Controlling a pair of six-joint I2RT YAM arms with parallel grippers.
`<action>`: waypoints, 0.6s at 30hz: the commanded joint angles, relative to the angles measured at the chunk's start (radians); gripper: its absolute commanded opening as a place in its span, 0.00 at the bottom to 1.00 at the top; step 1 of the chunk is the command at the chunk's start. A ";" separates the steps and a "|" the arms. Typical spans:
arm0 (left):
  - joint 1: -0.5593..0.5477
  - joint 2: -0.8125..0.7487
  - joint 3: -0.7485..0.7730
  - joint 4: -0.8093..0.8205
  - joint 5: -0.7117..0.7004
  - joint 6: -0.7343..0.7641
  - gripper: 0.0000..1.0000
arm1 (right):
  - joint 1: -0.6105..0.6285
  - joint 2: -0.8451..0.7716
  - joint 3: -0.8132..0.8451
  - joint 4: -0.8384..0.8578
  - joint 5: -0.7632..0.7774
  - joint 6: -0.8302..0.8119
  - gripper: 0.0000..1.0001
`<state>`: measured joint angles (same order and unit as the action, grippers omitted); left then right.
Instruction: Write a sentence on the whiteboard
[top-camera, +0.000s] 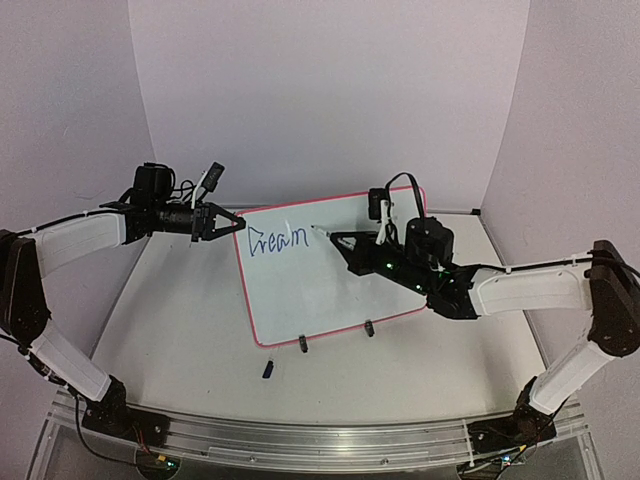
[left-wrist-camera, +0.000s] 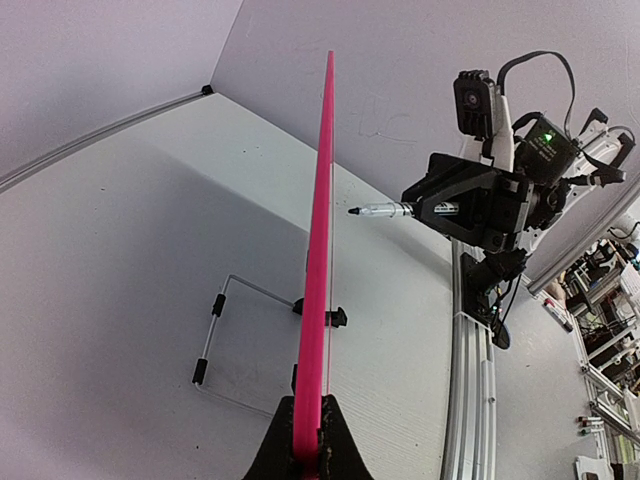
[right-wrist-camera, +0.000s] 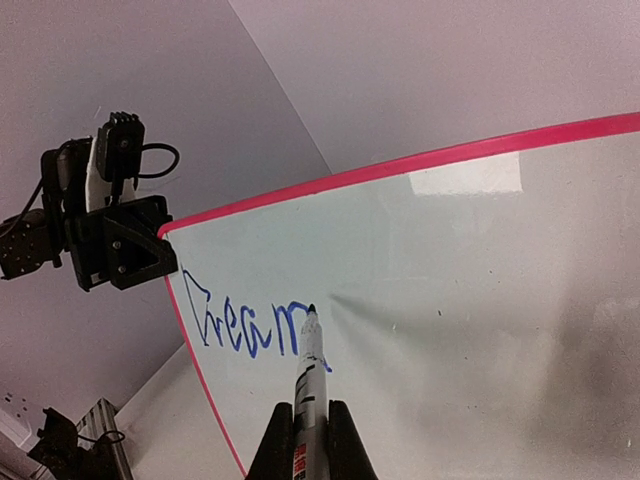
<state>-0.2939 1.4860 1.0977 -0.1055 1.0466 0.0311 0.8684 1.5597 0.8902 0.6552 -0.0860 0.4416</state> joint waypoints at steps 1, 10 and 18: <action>-0.026 0.012 0.004 -0.079 -0.017 0.096 0.00 | -0.007 0.012 0.041 0.028 0.019 -0.018 0.00; -0.026 0.013 0.006 -0.079 -0.016 0.096 0.00 | -0.013 0.047 0.061 0.027 0.014 -0.024 0.00; -0.027 0.013 0.008 -0.080 -0.016 0.097 0.00 | -0.014 0.053 0.052 0.011 -0.018 -0.023 0.00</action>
<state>-0.2947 1.4860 1.0981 -0.1066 1.0451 0.0315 0.8585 1.6043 0.9207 0.6540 -0.0887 0.4232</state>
